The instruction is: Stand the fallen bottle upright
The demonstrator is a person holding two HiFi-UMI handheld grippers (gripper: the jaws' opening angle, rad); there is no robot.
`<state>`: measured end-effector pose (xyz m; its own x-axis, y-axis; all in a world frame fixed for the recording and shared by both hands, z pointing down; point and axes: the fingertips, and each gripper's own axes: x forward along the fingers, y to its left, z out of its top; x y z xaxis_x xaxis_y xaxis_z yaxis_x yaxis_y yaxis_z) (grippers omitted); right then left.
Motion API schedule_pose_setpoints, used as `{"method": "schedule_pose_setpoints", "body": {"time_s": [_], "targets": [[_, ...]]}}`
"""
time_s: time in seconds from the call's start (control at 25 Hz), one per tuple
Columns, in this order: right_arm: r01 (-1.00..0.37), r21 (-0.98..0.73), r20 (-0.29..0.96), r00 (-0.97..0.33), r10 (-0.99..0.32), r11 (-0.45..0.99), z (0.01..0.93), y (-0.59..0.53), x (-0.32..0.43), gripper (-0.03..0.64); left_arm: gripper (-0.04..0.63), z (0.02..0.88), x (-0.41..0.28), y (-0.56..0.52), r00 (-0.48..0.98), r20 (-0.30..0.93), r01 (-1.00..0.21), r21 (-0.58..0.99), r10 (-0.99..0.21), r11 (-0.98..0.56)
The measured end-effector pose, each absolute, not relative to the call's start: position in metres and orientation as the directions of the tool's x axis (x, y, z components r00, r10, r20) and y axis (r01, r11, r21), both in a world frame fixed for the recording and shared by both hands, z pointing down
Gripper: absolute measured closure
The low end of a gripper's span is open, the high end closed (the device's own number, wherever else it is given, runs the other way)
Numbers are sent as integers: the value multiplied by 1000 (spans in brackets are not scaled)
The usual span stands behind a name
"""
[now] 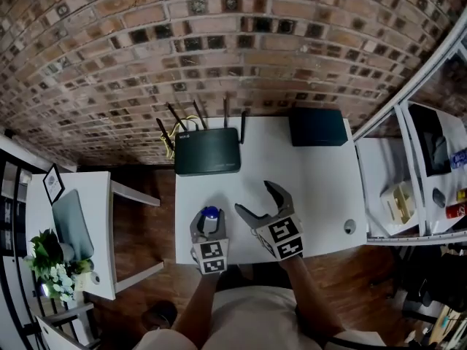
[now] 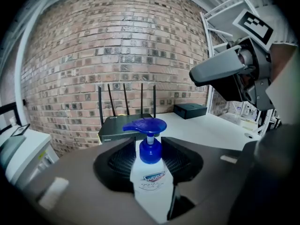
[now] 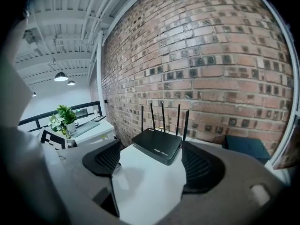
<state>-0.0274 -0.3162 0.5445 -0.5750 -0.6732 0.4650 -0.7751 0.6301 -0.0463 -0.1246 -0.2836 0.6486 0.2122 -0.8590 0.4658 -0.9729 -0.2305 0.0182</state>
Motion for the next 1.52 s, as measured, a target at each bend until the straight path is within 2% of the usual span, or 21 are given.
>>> {"method": "schedule_pose_setpoints", "body": {"time_s": [0.12, 0.2, 0.36, 0.44, 0.6, 0.76, 0.92, 1.0, 1.12, 1.28, 1.4, 1.52], "targets": [[-794, -32, 442, -556, -704, 607, 534, -305, -21, 221, 384, 650, -130, -278, 224, 481, -970, 27, -848, -241], [-803, -22, 416, -549, -725, 596, 526, -295, -19, 221, 308, 648, -133, -271, 241, 494, -966, 35, -836, -258], [-817, -5, 386, -534, -752, 577, 515, -270, -18, 221, 208, 646, -132, -253, 303, 507, -946, 60, -807, -317], [-822, -1, 377, -527, -761, 569, 511, -256, -14, 221, 189, 643, -131, -242, 318, 504, -940, 61, -803, -335], [-840, 5, 324, -512, -796, 542, 494, -229, 1, 221, 189, 606, -131, -220, 309, 429, -947, 53, -849, -318], [-855, 7, 218, -504, -836, 518, 464, -201, 26, 221, 189, 537, -123, -187, 279, 314, -960, 58, -908, -275], [-827, 70, 113, -549, -828, 558, 434, -154, 39, 221, 189, 471, -110, -143, 218, 183, -976, 11, -959, -219], [-822, 36, 86, -564, -821, 568, 427, -122, 48, 221, 189, 442, -107, -113, 175, 135, -984, -17, -975, -178], [-814, -17, 95, -580, -809, 581, 435, -79, 61, 221, 199, 424, -100, -68, 129, 125, -990, -35, -984, -134], [-809, 23, 86, -584, -807, 587, 422, -52, 56, 222, 213, 415, -110, -33, 98, 135, -995, -15, -986, -101], [-829, 53, 74, -553, -830, 557, 404, -41, 51, 239, 222, 408, -114, -22, 122, 127, -992, 40, -984, -118], [-862, 56, 79, -499, -863, 503, 398, -38, 52, 242, 222, 401, -110, -21, 168, 113, -986, 29, -979, -166]]}}
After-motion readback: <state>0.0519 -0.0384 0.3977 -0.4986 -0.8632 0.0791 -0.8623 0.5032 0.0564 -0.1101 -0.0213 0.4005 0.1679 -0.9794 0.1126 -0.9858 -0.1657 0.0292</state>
